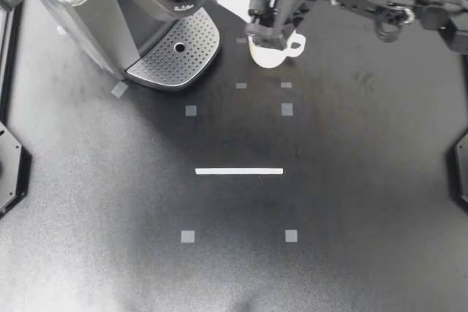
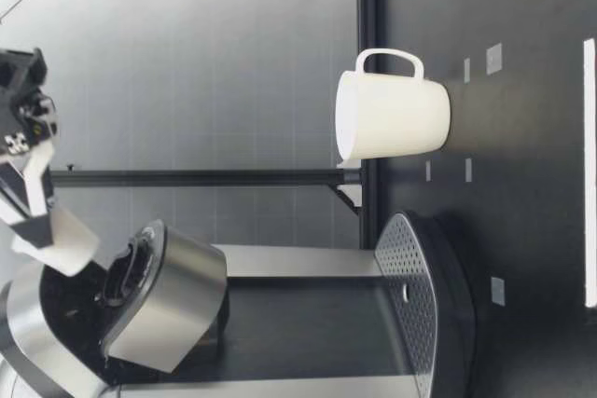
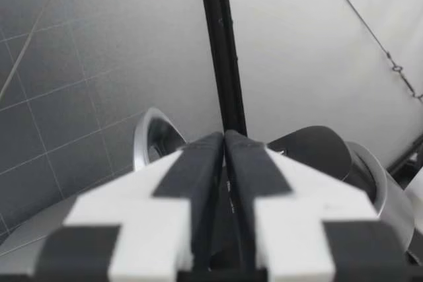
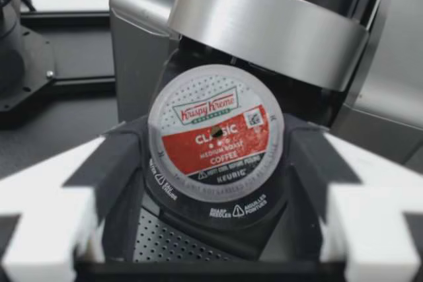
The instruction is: Place the coffee capsule inside the capsule container, then place the cup onto the center of the cup tray.
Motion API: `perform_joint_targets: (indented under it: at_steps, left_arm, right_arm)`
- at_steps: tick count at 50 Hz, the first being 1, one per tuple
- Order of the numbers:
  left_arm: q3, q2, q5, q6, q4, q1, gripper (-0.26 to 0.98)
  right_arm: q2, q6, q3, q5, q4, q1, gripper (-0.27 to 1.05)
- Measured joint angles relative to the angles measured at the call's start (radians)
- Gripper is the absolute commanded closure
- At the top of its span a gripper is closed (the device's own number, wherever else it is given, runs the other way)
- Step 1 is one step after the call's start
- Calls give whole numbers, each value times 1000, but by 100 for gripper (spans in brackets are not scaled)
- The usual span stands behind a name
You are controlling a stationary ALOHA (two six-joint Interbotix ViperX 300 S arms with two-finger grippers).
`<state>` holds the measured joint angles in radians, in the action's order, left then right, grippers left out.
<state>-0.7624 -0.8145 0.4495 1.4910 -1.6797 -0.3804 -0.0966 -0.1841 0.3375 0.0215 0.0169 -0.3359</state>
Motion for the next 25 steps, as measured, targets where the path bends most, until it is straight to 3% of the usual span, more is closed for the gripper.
perform_joint_targets:
  at_steps: [25]
  left_arm:
    - [-3,-3,2,0,0,2,54]
  right_arm:
    - [69,-21,-41,-20,5,-14,23]
